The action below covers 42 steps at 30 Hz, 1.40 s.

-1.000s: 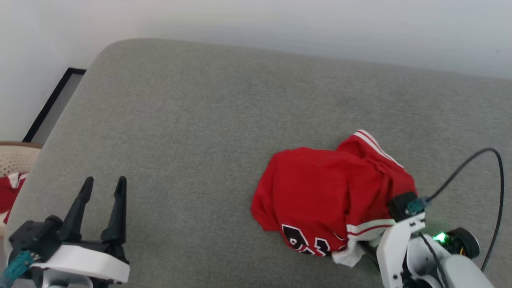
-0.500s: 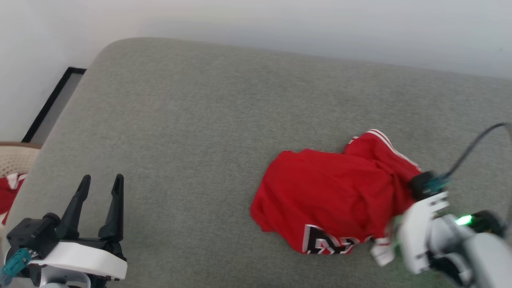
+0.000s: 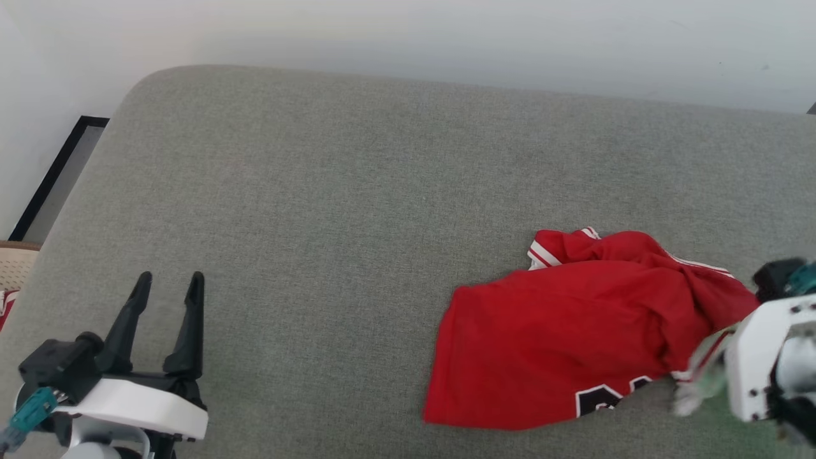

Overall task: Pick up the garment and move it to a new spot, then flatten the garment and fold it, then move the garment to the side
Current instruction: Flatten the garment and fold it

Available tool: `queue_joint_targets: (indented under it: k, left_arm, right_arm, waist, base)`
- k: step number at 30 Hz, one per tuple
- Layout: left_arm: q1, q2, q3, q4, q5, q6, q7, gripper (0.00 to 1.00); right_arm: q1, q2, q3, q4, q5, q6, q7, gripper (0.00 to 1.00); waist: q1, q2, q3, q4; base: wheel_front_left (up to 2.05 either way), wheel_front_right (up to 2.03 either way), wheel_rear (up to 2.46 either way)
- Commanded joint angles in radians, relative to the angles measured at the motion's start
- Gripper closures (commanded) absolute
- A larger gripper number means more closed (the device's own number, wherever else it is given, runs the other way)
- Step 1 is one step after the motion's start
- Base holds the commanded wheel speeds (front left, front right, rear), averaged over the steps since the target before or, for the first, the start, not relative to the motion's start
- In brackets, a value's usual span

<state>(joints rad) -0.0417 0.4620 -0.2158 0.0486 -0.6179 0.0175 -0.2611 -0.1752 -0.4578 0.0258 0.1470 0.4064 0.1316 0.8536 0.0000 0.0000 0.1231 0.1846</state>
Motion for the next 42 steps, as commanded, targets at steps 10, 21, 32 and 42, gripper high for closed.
queue_joint_targets:
  k: [10,21,32,42]
  left_arm:
    - [-0.087,0.024,-0.038,0.016,-0.022,-0.058,0.072,0.00]
    - [-0.257,0.102,-0.123,-0.034,-0.089,-0.130,0.300,0.00]
    - [-0.469,0.138,-0.252,-0.040,-0.219,-0.147,0.554,0.00]
    - [-0.607,0.117,-0.400,0.060,-0.317,-0.147,0.777,0.00]
  right_arm:
    - [-0.020,0.074,-0.010,0.104,0.044,-0.001,-0.038,0.00]
    - [0.055,0.151,-0.080,-0.146,0.033,-0.001,-0.013,0.00]
    - [0.068,0.245,-0.110,-0.318,-0.066,-0.001,-0.247,0.00]
    - [0.008,0.363,-0.125,-0.265,-0.194,-0.001,-0.662,0.00]
  waist:
    - [0.0000,0.0000,0.004,-0.020]
    - [0.0000,0.0000,-0.023,-0.107]
    - [0.0000,0.0000,-0.028,-0.243]
    - [0.0000,0.0000,-0.004,-0.376]
  base:
    - [0.00,0.00,0.00]
    - [0.00,0.00,0.00]
    - [0.00,0.00,0.00]
    - [0.00,0.00,0.00]
